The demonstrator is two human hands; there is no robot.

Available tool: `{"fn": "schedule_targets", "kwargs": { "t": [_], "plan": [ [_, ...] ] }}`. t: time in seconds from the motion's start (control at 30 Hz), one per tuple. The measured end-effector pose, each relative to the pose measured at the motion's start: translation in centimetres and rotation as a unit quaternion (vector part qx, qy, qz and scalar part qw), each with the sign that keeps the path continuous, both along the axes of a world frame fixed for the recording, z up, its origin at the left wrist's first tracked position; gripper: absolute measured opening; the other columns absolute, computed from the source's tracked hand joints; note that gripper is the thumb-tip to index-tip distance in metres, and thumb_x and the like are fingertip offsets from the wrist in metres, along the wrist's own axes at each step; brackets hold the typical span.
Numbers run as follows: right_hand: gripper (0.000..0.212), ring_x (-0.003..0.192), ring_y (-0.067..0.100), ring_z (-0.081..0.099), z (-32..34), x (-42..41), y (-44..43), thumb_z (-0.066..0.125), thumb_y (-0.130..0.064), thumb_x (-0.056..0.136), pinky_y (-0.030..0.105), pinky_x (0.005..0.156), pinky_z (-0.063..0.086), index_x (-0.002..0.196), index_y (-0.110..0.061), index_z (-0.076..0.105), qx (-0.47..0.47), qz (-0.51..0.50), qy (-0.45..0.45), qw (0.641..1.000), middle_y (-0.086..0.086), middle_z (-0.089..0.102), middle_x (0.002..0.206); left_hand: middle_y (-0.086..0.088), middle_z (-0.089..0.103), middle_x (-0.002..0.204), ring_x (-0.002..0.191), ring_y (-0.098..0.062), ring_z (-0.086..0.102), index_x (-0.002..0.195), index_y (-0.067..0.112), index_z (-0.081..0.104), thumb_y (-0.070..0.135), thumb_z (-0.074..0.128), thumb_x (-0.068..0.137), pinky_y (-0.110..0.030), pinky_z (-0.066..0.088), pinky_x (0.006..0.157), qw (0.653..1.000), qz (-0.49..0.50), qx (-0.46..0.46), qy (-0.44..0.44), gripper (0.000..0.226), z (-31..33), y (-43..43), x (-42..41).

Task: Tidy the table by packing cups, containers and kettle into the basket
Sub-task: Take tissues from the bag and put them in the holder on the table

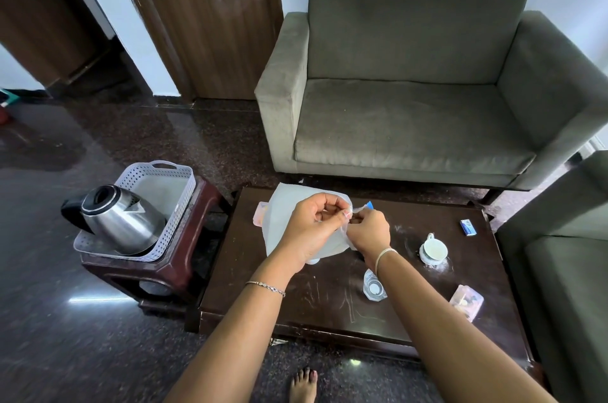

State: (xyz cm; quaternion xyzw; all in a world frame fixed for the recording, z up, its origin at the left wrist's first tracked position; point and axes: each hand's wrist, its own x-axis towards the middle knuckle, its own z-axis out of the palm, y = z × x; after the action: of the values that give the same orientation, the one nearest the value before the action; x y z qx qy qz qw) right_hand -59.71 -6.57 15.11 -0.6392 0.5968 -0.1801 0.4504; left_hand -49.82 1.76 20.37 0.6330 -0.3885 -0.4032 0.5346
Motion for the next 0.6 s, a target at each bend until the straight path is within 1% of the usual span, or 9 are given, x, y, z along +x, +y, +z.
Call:
{"fn": "schedule_targets", "kwargs": {
  "t": [0.1, 0.17, 0.23, 0.33, 0.43, 0.47, 0.5, 0.53, 0.6],
  "plan": [
    [0.021, 0.059, 0.012, 0.053, 0.1, -0.1, 0.0, 0.061, -0.027, 0.083, 0.021, 0.048, 0.037, 0.073, -0.009, 0.067, -0.008, 0.029, 0.012, 0.999, 0.001, 0.062, 0.069, -0.003, 0.073, 0.09, 0.089, -0.016, 0.067, 0.092, 0.013, 0.071, 0.006, 0.071, 0.085, -0.028, 0.056, 0.085, 1.0, 0.005, -0.006, 0.007, 0.01, 0.1, 0.1, 0.2],
    [0.029, 0.055, 0.018, 0.043, 0.4, -0.1, 0.0, 0.06, -0.021, 0.084, 0.024, 0.05, 0.033, 0.06, -0.007, 0.054, -0.007, 0.023, -0.012, 1.0, 0.005, 0.052, 0.06, 0.005, 0.072, 0.087, 0.087, -0.01, 0.066, 0.091, 0.013, 0.071, 0.007, 0.072, 0.085, -0.025, 0.055, 0.084, 1.0, 0.009, -0.011, -0.003, 0.009, 0.3, 0.2, 0.5],
    [0.039, 0.055, 0.019, 0.03, 0.9, 0.0, -0.2, 0.059, -0.015, 0.086, 0.026, 0.052, 0.027, 0.053, -0.012, 0.038, -0.002, 0.018, -0.057, 0.998, 0.007, 0.036, 0.055, 0.011, 0.071, 0.086, 0.084, -0.004, 0.064, 0.094, 0.01, 0.071, 0.01, 0.074, 0.084, -0.019, 0.053, 0.082, 1.0, 0.008, -0.015, -0.018, 0.011, 0.6, 0.3, 0.8],
    [0.05, 0.048, 0.014, 0.026, 1.7, 0.1, -0.5, 0.058, -0.007, 0.089, 0.026, 0.049, 0.023, 0.048, -0.015, 0.03, -0.006, 0.038, -0.115, 0.993, 0.0, 0.03, 0.046, 0.01, 0.071, 0.088, 0.081, 0.0, 0.063, 0.097, 0.006, 0.071, 0.011, 0.075, 0.084, -0.014, 0.051, 0.078, 0.999, 0.008, -0.021, -0.026, 0.015, 0.9, 0.4, 1.2],
    [0.048, 0.04, 0.004, 0.032, 2.3, 0.1, -0.5, 0.051, -0.001, 0.089, 0.021, 0.045, 0.028, 0.047, -0.017, 0.035, -0.004, 0.045, -0.145, 0.988, -0.013, 0.036, 0.037, 0.009, 0.071, 0.088, 0.082, -0.001, 0.063, 0.097, 0.006, 0.071, 0.012, 0.076, 0.083, -0.014, 0.05, 0.077, 0.999, 0.005, -0.028, -0.026, 0.016, 1.0, 0.6, 1.1],
    [0.045, 0.042, 0.004, 0.035, 2.4, 0.1, -0.5, 0.049, 0.001, 0.089, 0.022, 0.046, 0.031, 0.049, -0.016, 0.036, -0.006, 0.041, -0.152, 0.988, -0.014, 0.039, 0.039, 0.01, 0.072, 0.087, 0.082, -0.001, 0.064, 0.096, 0.006, 0.071, 0.012, 0.077, 0.082, -0.014, 0.05, 0.076, 0.999, -0.004, -0.032, -0.019, 0.016, 1.1, 0.7, 1.1],
    [0.039, 0.049, 0.01, 0.04, 2.7, 0.2, -0.5, 0.047, 0.001, 0.09, 0.025, 0.051, 0.035, 0.054, -0.013, 0.039, -0.007, 0.035, -0.157, 0.987, -0.009, 0.044, 0.046, 0.011, 0.072, 0.085, 0.082, -0.002, 0.064, 0.094, 0.007, 0.071, 0.012, 0.078, 0.08, -0.013, 0.05, 0.076, 0.999, -0.014, -0.037, -0.009, 0.017, 1.2, 0.7, 1.1],
    [0.03, 0.059, 0.02, 0.046, 2.8, 0.3, -0.5, 0.047, -0.002, 0.092, 0.03, 0.058, 0.041, 0.063, -0.006, 0.044, -0.002, 0.028, -0.165, 0.986, 0.002, 0.052, 0.058, 0.011, 0.073, 0.084, 0.081, -0.001, 0.065, 0.092, 0.009, 0.071, 0.013, 0.08, 0.078, -0.013, 0.05, 0.074, 0.999, -0.017, -0.045, 0.002, 0.017, 1.2, 0.8, 1.2],
    [0.017, 0.081, 0.041, 0.059, 3.0, 0.3, -0.6, 0.048, -0.011, 0.096, 0.046, 0.079, 0.054, 0.091, 0.005, 0.052, 0.028, 0.011, -0.208, 0.978, 0.024, 0.063, 0.09, 0.012, 0.073, 0.079, 0.076, 0.0, 0.064, 0.085, 0.014, 0.071, 0.015, 0.082, 0.076, -0.012, 0.049, 0.071, 0.996, 0.04, -0.075, 0.014, 0.015, 1.3, 1.0, 2.0]
  ]
}}
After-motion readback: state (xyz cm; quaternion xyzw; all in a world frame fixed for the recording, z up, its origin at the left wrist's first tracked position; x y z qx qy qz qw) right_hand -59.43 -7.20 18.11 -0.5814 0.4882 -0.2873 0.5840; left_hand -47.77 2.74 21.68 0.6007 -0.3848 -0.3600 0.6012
